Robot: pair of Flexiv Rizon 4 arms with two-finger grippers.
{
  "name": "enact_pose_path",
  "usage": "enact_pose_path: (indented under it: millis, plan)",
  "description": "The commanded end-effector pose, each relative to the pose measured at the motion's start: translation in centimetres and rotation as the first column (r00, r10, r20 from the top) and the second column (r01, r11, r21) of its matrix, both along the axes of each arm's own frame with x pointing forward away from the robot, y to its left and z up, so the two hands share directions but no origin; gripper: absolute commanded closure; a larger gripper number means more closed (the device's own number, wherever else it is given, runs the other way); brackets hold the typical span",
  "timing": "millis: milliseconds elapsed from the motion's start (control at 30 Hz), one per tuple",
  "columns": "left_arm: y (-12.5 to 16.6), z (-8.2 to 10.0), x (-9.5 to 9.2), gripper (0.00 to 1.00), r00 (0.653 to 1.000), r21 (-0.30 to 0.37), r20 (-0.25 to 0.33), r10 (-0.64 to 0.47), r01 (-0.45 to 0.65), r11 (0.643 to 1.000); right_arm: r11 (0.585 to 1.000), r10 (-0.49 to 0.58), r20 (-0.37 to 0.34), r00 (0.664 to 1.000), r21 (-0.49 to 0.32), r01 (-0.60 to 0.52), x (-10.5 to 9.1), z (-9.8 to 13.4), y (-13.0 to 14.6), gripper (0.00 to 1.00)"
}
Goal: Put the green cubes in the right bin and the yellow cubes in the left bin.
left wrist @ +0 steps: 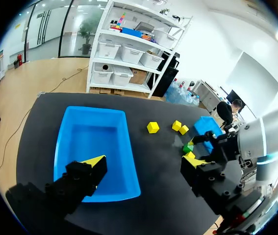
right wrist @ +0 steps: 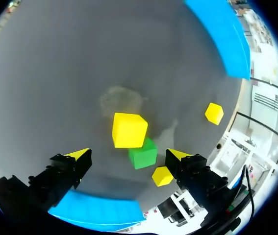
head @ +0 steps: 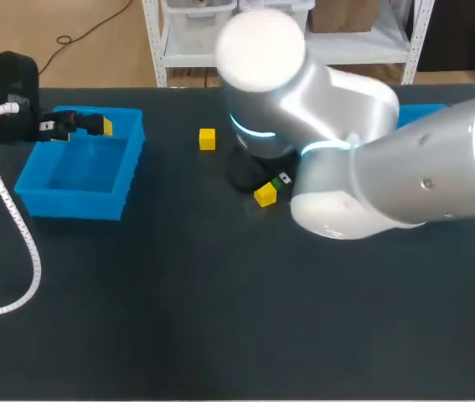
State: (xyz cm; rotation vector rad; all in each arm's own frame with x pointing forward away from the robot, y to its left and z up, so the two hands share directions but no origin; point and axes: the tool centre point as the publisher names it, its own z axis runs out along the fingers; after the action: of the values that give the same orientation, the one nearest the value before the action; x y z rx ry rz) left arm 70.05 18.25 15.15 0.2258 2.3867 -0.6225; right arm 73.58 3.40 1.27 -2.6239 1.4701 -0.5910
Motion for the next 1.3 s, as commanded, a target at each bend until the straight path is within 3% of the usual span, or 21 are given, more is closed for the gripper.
enact_pose_path:
  millis: [33,500,533,600,667,1200,1300]
  plan:
    - [0.2,-0.2,0.0,0.00,1.000,-0.009,0.007,-0.005,0.005,1.000,1.000,-0.005,0.069,0.998,0.019,0.004,-0.1,-1.1,-0.3,0.00]
    - [0.2,-0.2,0.0,0.00,1.000,-0.009,0.007,-0.005,0.005,1.000,0.999,0.010,0.162,0.987,0.033,-0.016,0.1,-2.2,-1.2,0.00]
    - [0.2,-0.2,0.0,0.00,1.000,-0.009,0.007,-0.005,0.005,1.000,0.999,0.011,0.167,0.986,0.043,-0.018,0.1,-2.3,-1.2,0.33]
    - [0.2,-0.2,0.0,0.00,1.000,-0.009,0.007,-0.005,0.005,1.000,0.999,0.013,0.173,0.985,0.048,-0.021,0.0,-2.2,-1.2,0.83]
    - [0.2,-0.2,0.0,0.00,1.000,-0.009,0.007,-0.005,0.005,1.000,0.998,0.011,0.176,0.984,0.053,-0.021,0.0,-2.1,-1.2,1.00]
    - [0.2,-0.2,0.0,0.00,1.000,-0.009,0.007,-0.005,0.005,1.000,0.998,0.018,0.175,0.984,0.053,-0.028,-0.3,-1.5,-2.0,1.00]
    - [0.2,-0.2,0.0,0.00,1.000,-0.009,0.007,-0.005,0.005,1.000,0.996,-0.014,0.179,0.984,0.094,-0.003,-0.4,-0.5,-2.2,1.00]
